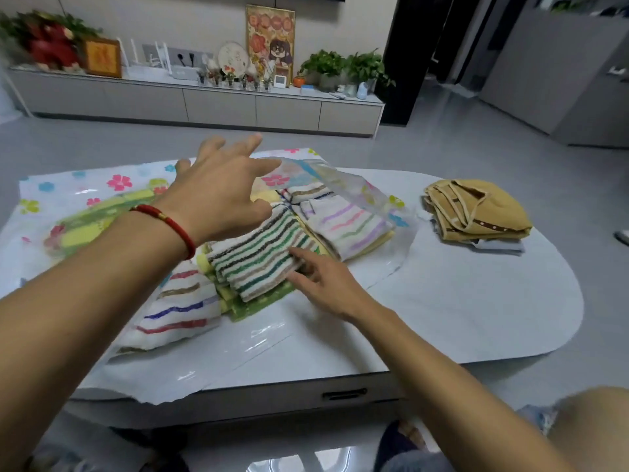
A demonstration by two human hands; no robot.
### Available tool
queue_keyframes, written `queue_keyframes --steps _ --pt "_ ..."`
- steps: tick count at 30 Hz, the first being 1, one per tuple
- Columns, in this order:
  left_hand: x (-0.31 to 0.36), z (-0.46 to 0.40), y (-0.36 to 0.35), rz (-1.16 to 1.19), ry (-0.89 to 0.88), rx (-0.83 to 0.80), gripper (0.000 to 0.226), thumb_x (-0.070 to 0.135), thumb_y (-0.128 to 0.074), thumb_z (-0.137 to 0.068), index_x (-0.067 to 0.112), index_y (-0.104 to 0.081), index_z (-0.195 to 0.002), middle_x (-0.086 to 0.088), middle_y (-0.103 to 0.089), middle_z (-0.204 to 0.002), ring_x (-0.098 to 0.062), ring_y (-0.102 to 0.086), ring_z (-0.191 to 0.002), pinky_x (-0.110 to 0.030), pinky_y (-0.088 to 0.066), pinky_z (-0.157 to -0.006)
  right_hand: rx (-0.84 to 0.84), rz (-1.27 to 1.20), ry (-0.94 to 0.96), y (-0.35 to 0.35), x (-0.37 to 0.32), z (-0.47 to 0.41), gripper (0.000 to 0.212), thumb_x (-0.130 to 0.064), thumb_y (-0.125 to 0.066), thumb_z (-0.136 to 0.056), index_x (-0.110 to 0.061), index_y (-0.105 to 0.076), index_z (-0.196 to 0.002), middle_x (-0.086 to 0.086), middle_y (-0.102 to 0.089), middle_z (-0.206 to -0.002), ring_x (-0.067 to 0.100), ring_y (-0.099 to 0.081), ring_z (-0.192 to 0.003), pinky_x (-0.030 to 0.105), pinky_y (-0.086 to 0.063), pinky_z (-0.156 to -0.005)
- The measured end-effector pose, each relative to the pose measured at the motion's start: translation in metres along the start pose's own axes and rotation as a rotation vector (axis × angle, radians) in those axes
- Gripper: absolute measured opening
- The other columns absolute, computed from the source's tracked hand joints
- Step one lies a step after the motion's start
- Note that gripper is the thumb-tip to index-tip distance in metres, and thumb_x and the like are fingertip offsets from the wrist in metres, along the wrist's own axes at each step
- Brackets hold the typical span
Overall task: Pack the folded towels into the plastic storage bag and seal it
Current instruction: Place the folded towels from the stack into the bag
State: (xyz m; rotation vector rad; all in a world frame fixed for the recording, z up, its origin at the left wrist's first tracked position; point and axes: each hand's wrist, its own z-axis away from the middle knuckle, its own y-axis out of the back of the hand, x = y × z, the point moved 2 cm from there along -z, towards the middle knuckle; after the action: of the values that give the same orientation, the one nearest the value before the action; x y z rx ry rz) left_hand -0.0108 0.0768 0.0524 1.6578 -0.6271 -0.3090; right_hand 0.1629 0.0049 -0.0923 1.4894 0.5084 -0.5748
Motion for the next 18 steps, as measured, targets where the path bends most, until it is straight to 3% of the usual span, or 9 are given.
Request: queue_keyframes --steps 2,4,6,10,12,15,18 --pt "0.004 0.001 -0.008 0.032 -0.031 0.013 0.069 0.040 -0.060 -0.083 0.049 -0.033 -0.146 0.005 -0.014 -0.165 -0.037 -0.015 -0.146 -0.071 -0.029 -0.106 0.021 0.031 0.039 0.045 0.018 0.009 0.037 -0.033 -0.065 -0.097 -0.022 -0.070 -0.132 0.004 -0.076 -0.107 0.015 -0.069 -0.088 0.030 -0.053 -0.082" --pt "0.010 0.000 -0.014 0.053 -0.051 0.019 0.069 0.042 -0.061 -0.083 0.053 -0.031 -0.145 0.004 -0.013 -0.165 -0.038 -0.014 -0.146 -0.070 -0.027 -0.106 0.100 0.095 0.010 0.091 0.047 0.021 0.024 -0.030 -0.065 -0.094 -0.014 -0.080 -0.102 0.004 -0.076 -0.085 0.018 -0.067 -0.072 0.037 -0.056 -0.070" --pt "0.018 -0.004 -0.019 0.067 -0.071 0.027 0.068 0.042 -0.062 -0.083 0.052 -0.034 -0.144 0.004 -0.014 -0.165 -0.038 -0.014 -0.146 -0.070 -0.026 -0.106 0.217 0.178 -0.087 0.136 0.083 0.031 0.027 -0.028 -0.063 -0.092 -0.008 -0.078 -0.086 0.012 -0.073 -0.074 0.029 -0.066 -0.068 0.045 -0.056 -0.065" --pt "0.039 -0.019 -0.027 0.062 -0.112 0.028 0.066 0.041 -0.062 -0.082 0.047 -0.039 -0.144 0.005 -0.016 -0.164 -0.038 -0.013 -0.146 -0.071 -0.025 -0.108 0.488 0.424 -0.326 0.213 0.160 0.030 0.025 -0.024 -0.058 -0.092 -0.009 -0.070 -0.077 0.017 -0.072 -0.076 0.037 -0.063 -0.071 0.041 -0.049 -0.061" --pt "0.047 -0.028 -0.031 0.064 -0.114 0.021 0.067 0.041 -0.061 -0.083 0.045 -0.038 -0.146 0.007 -0.016 -0.164 -0.037 -0.012 -0.147 -0.071 -0.025 -0.108 0.507 0.536 -0.449 0.232 0.191 0.017 0.024 -0.031 -0.058 -0.092 -0.012 -0.073 -0.091 0.019 -0.075 -0.098 0.038 -0.064 -0.088 0.040 -0.051 -0.072" --pt "0.057 -0.039 -0.038 0.068 -0.107 0.011 0.067 0.041 -0.059 -0.083 0.044 -0.038 -0.146 0.009 -0.016 -0.164 -0.036 -0.011 -0.147 -0.071 -0.028 -0.106 0.462 0.631 -0.647 0.240 0.225 -0.012 0.060 -0.050 -0.063 -0.088 -0.012 -0.058 -0.133 0.023 -0.057 -0.137 0.044 -0.052 -0.125 0.049 -0.046 -0.100" --pt "0.059 -0.045 -0.045 0.070 -0.088 0.018 0.066 0.043 -0.058 -0.081 0.045 -0.039 -0.145 0.011 -0.017 -0.164 -0.035 -0.013 -0.146 -0.069 -0.029 -0.107 0.513 0.557 -0.767 0.240 0.249 -0.039 0.074 -0.058 -0.059 -0.087 -0.012 -0.043 -0.143 0.023 -0.047 -0.147 0.044 -0.041 -0.137 0.055 -0.036 -0.109"
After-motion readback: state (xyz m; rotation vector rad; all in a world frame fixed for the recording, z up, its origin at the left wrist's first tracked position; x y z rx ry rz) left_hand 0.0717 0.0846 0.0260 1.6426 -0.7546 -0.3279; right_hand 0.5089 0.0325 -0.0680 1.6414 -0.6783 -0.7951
